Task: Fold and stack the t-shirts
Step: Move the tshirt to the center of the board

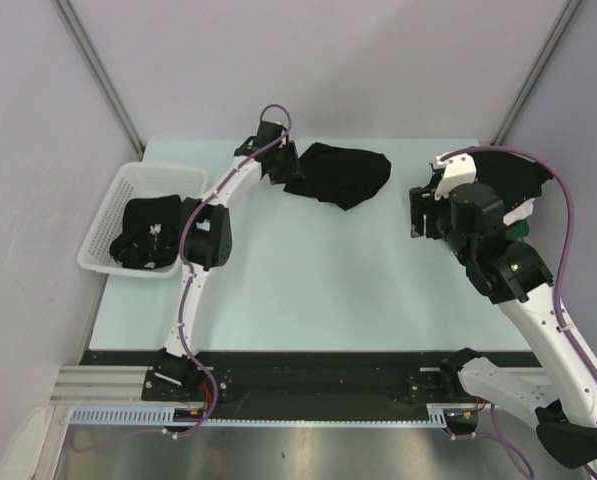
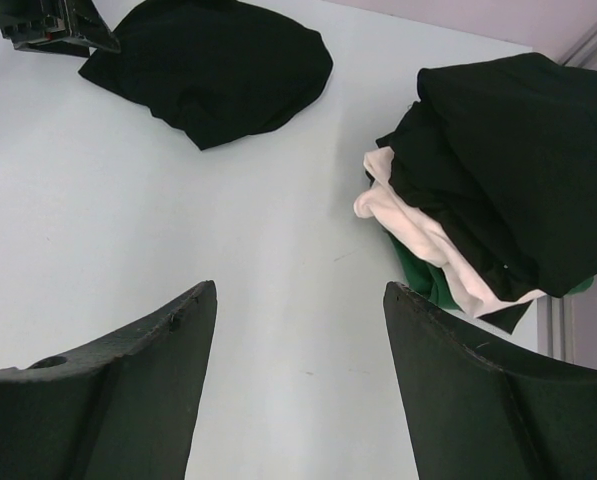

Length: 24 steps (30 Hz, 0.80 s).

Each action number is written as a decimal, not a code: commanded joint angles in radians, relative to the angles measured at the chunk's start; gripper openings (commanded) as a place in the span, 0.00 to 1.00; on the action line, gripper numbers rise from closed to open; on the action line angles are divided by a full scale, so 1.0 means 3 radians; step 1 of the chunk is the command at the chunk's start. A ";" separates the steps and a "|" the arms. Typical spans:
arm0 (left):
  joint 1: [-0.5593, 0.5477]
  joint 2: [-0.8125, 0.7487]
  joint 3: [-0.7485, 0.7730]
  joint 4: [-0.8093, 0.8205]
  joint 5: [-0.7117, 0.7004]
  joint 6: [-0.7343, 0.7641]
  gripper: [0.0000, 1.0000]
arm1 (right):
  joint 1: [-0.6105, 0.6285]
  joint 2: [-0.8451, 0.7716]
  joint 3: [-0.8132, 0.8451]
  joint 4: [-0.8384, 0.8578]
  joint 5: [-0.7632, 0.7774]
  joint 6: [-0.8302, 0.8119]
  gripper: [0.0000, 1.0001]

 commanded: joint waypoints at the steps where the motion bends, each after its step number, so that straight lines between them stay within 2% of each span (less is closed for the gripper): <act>1: 0.0068 0.0096 0.0181 0.0052 0.0022 0.0021 0.56 | 0.0007 -0.0002 0.0005 -0.0015 -0.0041 0.0043 0.73; 9: 0.0068 0.0229 0.0191 -0.0010 0.0104 -0.0020 0.52 | 0.0068 0.0003 0.0005 -0.0061 -0.0015 0.0165 0.73; 12: 0.0068 0.0260 0.0191 0.0021 0.0140 -0.0051 0.41 | 0.0109 0.0003 0.0005 -0.0077 0.0016 0.0191 0.74; 16: 0.0068 0.0275 0.0191 0.0036 0.0196 -0.0076 0.13 | 0.0165 -0.0002 0.0005 -0.0092 0.0072 0.0221 0.74; 18: 0.0068 0.0255 0.0186 -0.0004 0.0211 -0.0071 0.08 | 0.0191 -0.0002 0.0000 -0.0087 0.0092 0.0242 0.74; 19: 0.0068 0.0240 0.0181 -0.0040 0.0211 -0.0061 0.00 | 0.0206 0.0003 0.0000 -0.0077 0.0092 0.0242 0.74; 23: 0.0068 -0.0097 -0.0084 -0.0163 0.0155 0.0005 0.00 | 0.0242 0.0044 0.0005 -0.0026 0.0103 0.0278 0.74; 24: 0.0068 -0.0204 -0.0298 -0.0204 0.0135 0.0026 0.00 | 0.0247 0.0074 0.0005 -0.0005 0.0097 0.0298 0.74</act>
